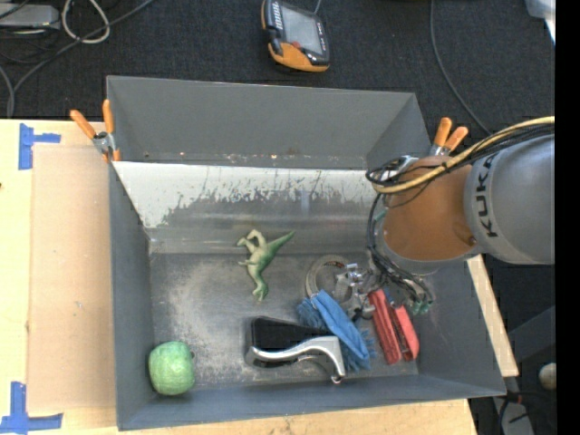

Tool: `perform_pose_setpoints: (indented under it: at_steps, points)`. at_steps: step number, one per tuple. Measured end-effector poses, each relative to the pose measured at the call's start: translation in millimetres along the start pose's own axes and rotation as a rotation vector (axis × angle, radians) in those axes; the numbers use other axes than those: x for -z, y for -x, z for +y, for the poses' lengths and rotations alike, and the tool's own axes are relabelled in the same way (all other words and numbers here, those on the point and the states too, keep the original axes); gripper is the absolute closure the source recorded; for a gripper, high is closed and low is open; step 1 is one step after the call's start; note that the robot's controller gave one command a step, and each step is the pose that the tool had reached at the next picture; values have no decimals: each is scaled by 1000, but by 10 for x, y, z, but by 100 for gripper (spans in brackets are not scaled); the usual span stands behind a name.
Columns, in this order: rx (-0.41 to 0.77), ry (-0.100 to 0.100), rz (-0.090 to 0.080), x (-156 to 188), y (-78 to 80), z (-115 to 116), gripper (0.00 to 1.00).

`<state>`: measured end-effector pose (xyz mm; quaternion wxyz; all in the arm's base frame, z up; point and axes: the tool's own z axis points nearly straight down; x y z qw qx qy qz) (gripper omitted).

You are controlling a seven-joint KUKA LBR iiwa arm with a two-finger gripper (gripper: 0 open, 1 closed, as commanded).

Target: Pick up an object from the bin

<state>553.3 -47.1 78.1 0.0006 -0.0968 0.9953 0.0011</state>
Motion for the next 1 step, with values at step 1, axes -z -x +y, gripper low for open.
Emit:
perform_pose_setpoints:
  at_steps: [1]
  points:
    - [1, 0, 1, 187, -2, 5, 100]
